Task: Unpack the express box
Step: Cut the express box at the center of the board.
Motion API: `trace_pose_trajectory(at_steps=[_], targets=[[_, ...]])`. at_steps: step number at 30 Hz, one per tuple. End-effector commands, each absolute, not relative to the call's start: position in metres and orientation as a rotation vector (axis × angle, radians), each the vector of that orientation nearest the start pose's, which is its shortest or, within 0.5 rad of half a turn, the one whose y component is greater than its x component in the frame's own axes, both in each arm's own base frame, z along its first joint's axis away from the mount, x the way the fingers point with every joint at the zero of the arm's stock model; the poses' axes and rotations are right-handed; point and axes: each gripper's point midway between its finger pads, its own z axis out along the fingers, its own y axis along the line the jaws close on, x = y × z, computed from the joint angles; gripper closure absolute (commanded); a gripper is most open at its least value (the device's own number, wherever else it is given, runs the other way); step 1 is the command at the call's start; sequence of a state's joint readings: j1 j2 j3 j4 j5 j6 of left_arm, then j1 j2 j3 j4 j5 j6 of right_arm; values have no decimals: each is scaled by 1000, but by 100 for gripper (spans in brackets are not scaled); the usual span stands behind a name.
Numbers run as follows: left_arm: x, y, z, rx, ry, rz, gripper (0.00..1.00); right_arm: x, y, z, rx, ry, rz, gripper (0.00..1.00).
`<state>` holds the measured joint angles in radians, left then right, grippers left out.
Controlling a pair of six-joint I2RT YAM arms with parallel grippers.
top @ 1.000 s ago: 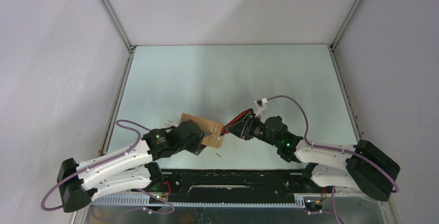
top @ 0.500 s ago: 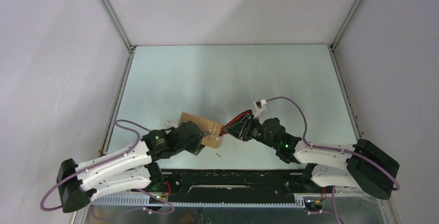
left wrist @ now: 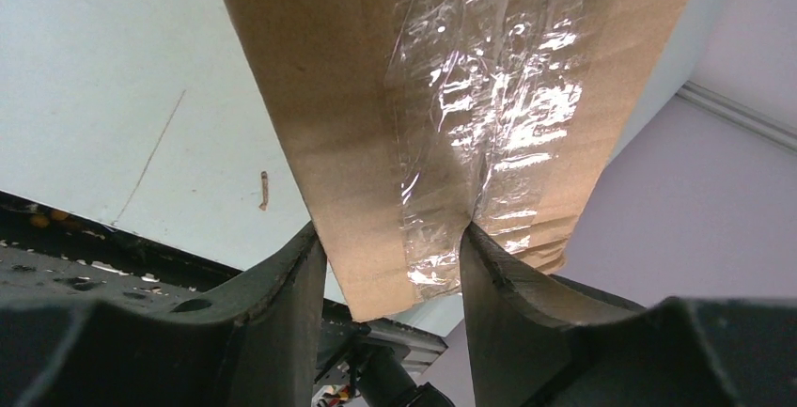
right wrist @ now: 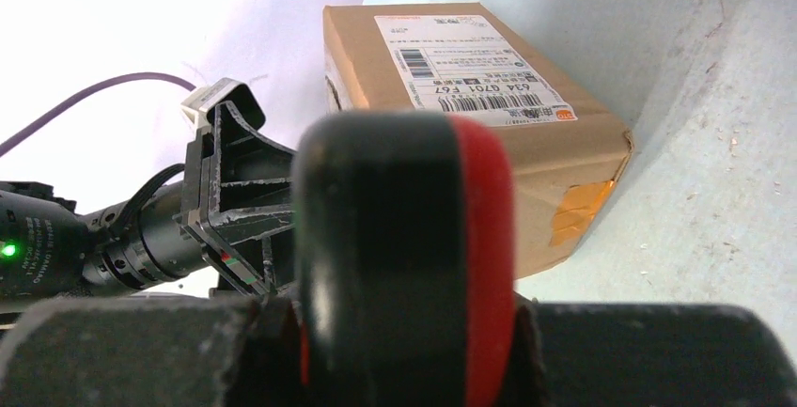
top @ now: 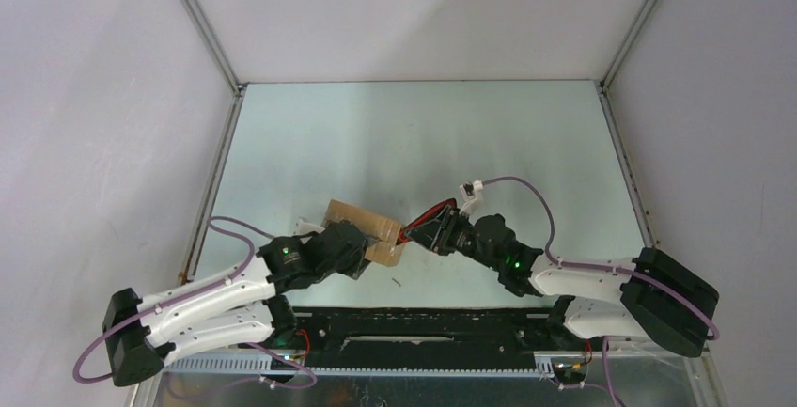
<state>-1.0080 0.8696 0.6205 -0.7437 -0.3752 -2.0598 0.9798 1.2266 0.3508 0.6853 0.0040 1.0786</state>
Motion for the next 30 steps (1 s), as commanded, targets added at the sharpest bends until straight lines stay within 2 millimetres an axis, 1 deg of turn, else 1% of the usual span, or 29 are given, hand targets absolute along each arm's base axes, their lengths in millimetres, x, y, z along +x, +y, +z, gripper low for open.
trace_pose_trajectory(at_steps=[1,3,5,7,9,11,14,18,22,25,30], targets=[[192,-176,121,-1717,1874,-819,100,158,317,117,45,2175,1439,100],[188,-169,115,-1739,1867,-802,100,169,310,120,65,2157,1417,100],[185,-168,110,-1758,1864,-810,100,179,305,123,77,2138,1398,100],[185,-167,110,-1765,1862,-809,100,187,304,127,82,2122,1400,100],[188,-169,112,-1772,1845,-823,100,190,307,130,82,2119,1408,100],[193,-173,116,-1780,1817,-854,100,186,313,133,60,2119,1418,100],[202,-179,124,-1794,1762,-903,100,176,319,132,48,2139,1420,100],[218,-182,142,-1807,1649,-981,100,158,330,128,20,2173,1448,100],[230,-189,156,-1803,1609,-1027,100,144,345,121,-23,2205,1483,100],[234,-194,162,-1803,1591,-1061,100,143,348,116,-26,2217,1483,100],[236,-190,168,-1790,1576,-1068,100,145,342,105,-30,2245,1410,100]])
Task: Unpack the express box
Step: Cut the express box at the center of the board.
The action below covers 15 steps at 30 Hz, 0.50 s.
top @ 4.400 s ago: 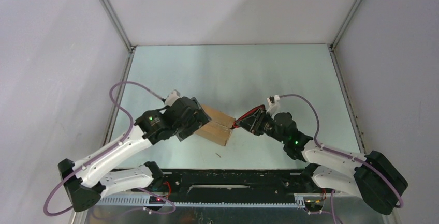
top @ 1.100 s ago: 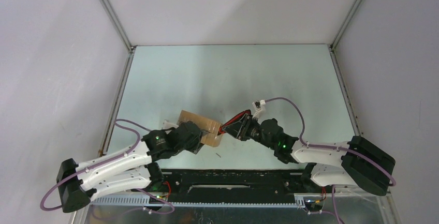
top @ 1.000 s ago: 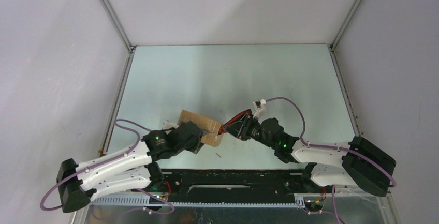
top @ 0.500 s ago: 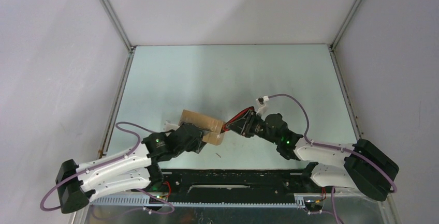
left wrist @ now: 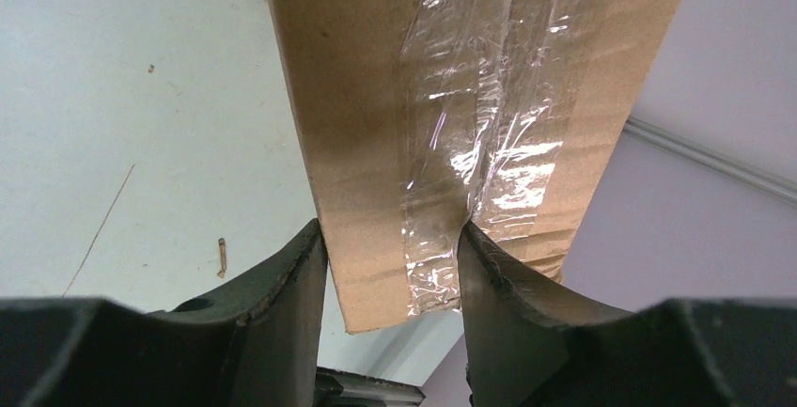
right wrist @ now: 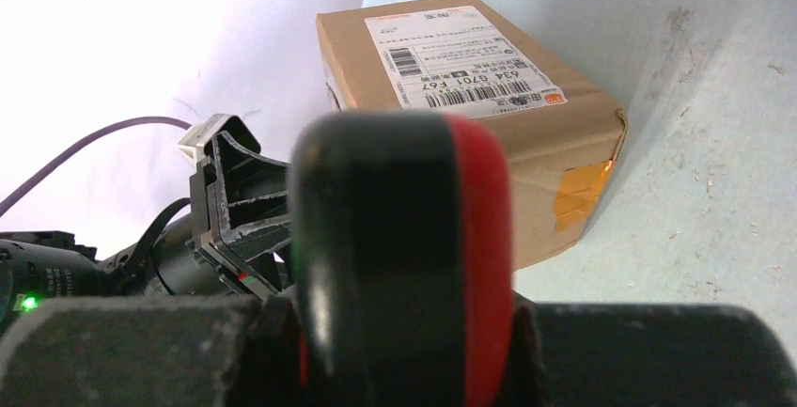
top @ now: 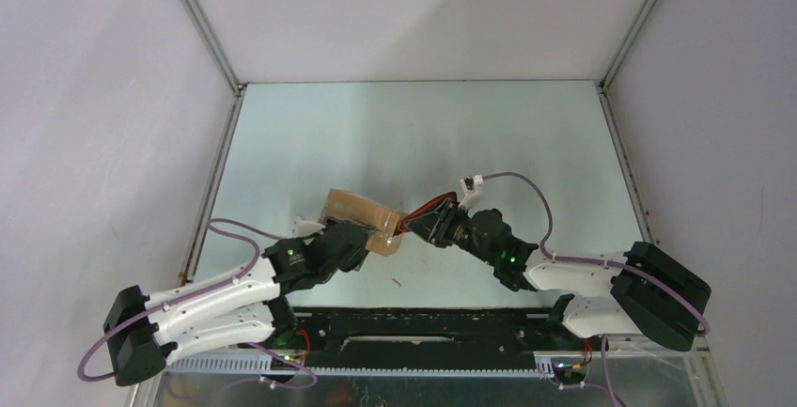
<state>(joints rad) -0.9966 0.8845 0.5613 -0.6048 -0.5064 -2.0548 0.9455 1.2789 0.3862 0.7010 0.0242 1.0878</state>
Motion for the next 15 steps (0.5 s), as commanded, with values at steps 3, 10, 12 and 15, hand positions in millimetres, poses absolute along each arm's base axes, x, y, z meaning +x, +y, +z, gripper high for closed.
trace_pose_trajectory(at_steps=[3,10,12,15], targets=[[233,-192,176,-1715,1634,-1057,100,159,332,99,-23,2242,1346,100],[199,-188,146,-1579,1953,-838,67,198,331,109,-93,2198,1350,100],[188,-179,135,-1602,1987,-785,49,199,330,104,-119,2210,1330,100],[187,-167,132,-1633,1936,-790,23,194,331,104,-152,2201,1295,100]])
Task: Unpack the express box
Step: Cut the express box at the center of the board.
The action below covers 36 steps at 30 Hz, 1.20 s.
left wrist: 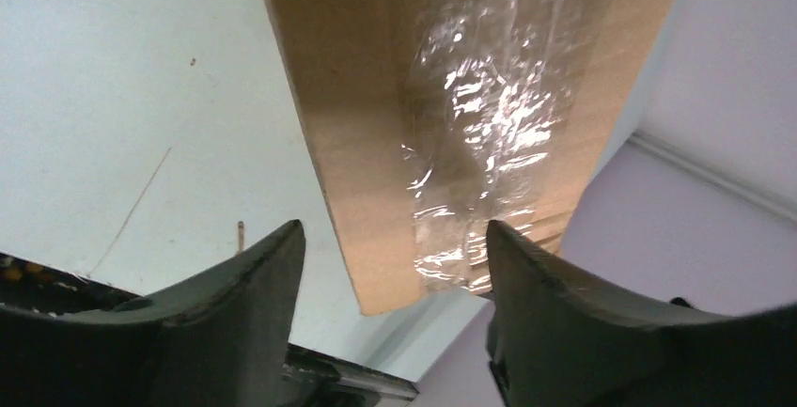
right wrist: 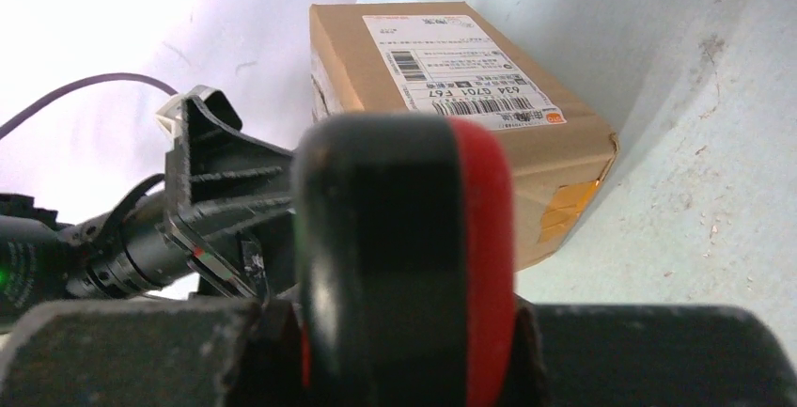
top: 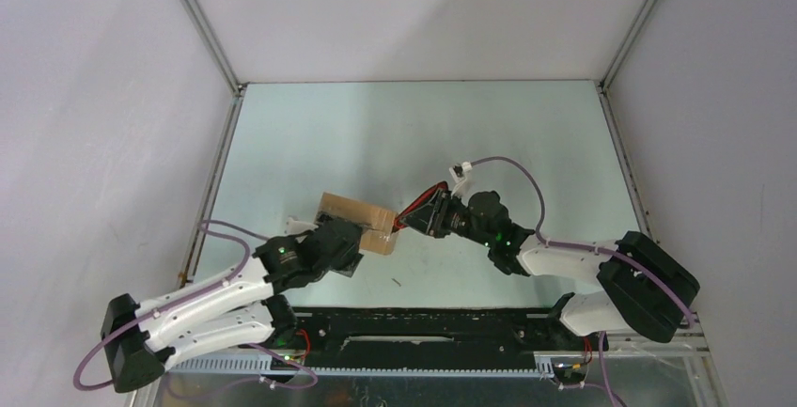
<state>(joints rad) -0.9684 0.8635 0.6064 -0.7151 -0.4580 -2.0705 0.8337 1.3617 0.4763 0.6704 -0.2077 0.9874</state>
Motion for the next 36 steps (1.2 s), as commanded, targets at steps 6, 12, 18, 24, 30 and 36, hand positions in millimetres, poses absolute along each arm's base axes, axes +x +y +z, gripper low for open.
trace_pose_trajectory(at_steps=[6,12,18,24,30,36], targets=[[188,-155,127,-1633,1934,-632,0,197,336,106,-174,2158,1268,100],[184,-153,122,-1649,1961,-567,4,204,334,103,-156,2160,1260,100],[183,-133,142,-1628,1914,-490,38,209,336,99,-160,2174,1249,100],[182,-132,139,-1603,1944,-392,39,212,337,94,-156,2187,1239,100],[194,-135,138,-1540,1890,-524,0,211,336,94,-158,2191,1229,100],[201,-152,131,-1523,1905,-596,0,211,337,92,-145,2193,1215,100]])
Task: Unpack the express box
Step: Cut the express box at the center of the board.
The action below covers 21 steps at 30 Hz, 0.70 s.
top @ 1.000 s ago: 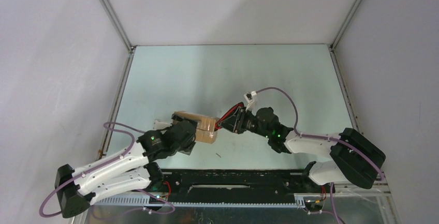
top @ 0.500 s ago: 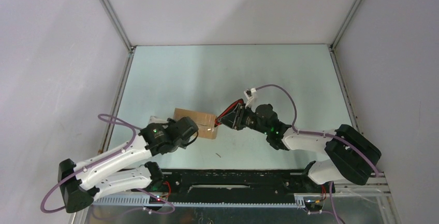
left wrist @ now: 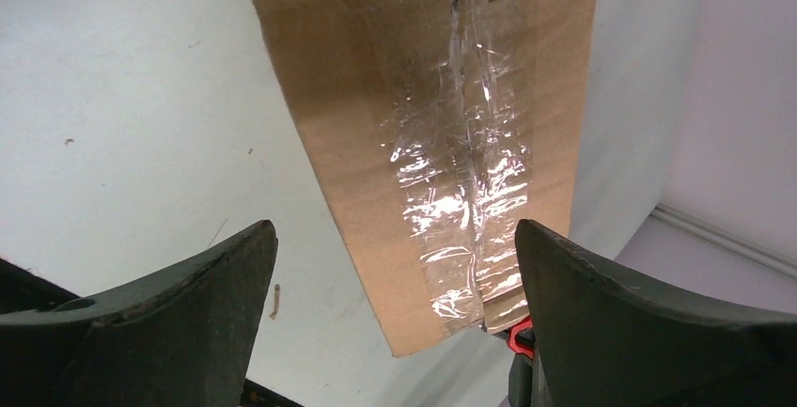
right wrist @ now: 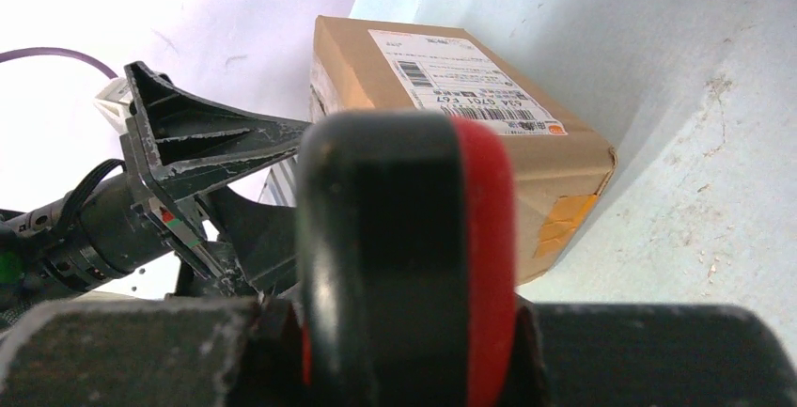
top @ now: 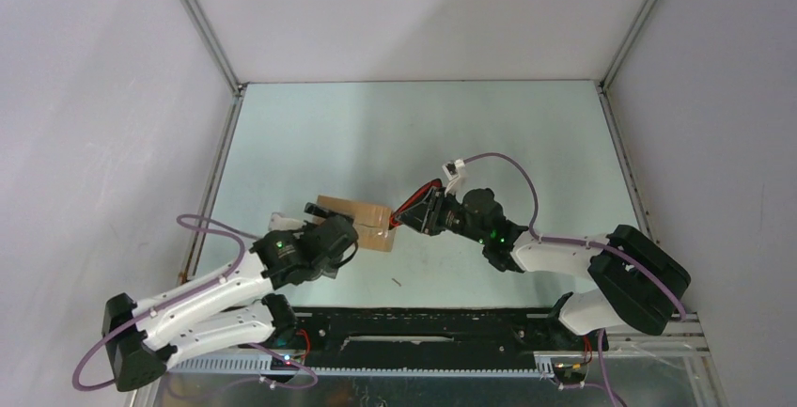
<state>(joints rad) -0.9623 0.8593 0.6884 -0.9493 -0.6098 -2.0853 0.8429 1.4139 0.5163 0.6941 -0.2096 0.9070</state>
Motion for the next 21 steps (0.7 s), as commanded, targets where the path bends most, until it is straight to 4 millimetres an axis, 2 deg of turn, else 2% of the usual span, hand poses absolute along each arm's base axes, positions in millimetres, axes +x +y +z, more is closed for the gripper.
trace_pose_trajectory(at_steps=[1,5,6,8,11,18,21], targets=[[200,-158,128,-1526,1936,-588,0,211,338,92,-145,2191,1212,100],[199,-179,114,-1537,2023,-582,1,209,341,92,-150,2184,1201,100],[196,-181,109,-1559,2039,-570,4,208,341,92,-152,2184,1201,100],[188,-178,99,-1607,2070,-496,13,208,341,91,-156,2185,1197,100],[178,-170,90,-1668,2083,-413,17,208,342,91,-159,2181,1197,100],[171,-178,103,-1690,2135,-439,42,211,342,93,-164,2172,1160,100],[170,-182,99,-1713,2131,-487,50,214,344,98,-170,2157,1161,100]])
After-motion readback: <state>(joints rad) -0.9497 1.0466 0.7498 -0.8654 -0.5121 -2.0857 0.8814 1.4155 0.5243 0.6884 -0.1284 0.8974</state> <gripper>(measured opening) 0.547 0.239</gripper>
